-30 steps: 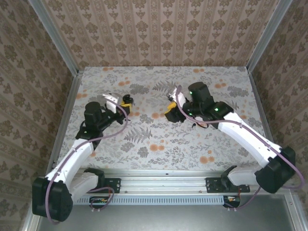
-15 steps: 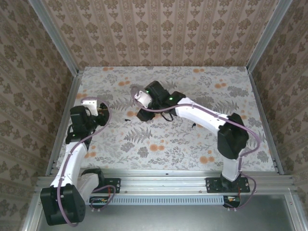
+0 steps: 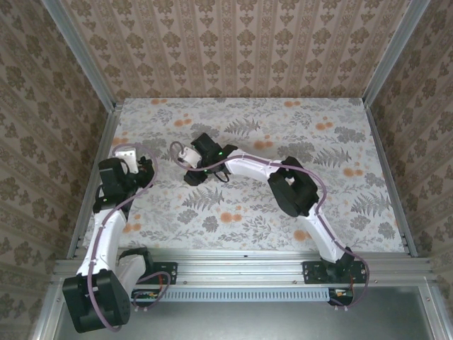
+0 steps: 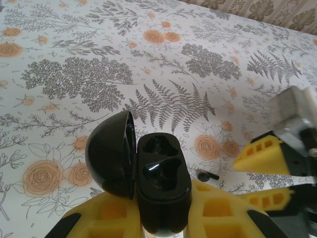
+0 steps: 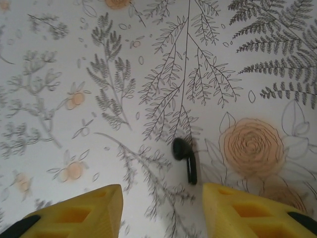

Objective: Insert wireless bluetooth earbuds into charging case

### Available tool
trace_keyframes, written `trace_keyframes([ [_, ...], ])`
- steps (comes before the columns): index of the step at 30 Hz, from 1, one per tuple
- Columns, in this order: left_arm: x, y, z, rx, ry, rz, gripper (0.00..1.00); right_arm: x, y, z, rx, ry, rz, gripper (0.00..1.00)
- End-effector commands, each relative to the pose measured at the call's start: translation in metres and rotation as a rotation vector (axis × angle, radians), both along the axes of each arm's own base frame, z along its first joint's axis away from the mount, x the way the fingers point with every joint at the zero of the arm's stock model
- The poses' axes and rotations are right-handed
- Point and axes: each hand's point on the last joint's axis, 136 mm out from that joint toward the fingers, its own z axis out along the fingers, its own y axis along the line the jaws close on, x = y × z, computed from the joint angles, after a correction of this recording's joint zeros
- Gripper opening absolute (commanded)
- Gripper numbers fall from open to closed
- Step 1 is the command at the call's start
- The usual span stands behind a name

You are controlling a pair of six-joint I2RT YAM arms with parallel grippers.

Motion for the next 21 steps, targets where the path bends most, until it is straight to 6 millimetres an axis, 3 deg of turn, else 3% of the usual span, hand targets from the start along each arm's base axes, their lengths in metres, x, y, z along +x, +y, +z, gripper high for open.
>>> trace_keyframes([
  [1,0.000,0.005,0.006,0.024,-0.004,0.007,0.05,0.010,0.019,0.007,0.036,-0.039,0.041,0.49],
  [12,0.003,0.009,0.007,0.021,-0.003,0.018,0.05,0.019,0.026,-0.004,-0.033,-0.012,0.062,0.50],
  [21,0.004,0.014,0.009,0.027,-0.005,0.031,0.05,0.016,0.025,-0.018,-0.103,0.038,0.068,0.49],
])
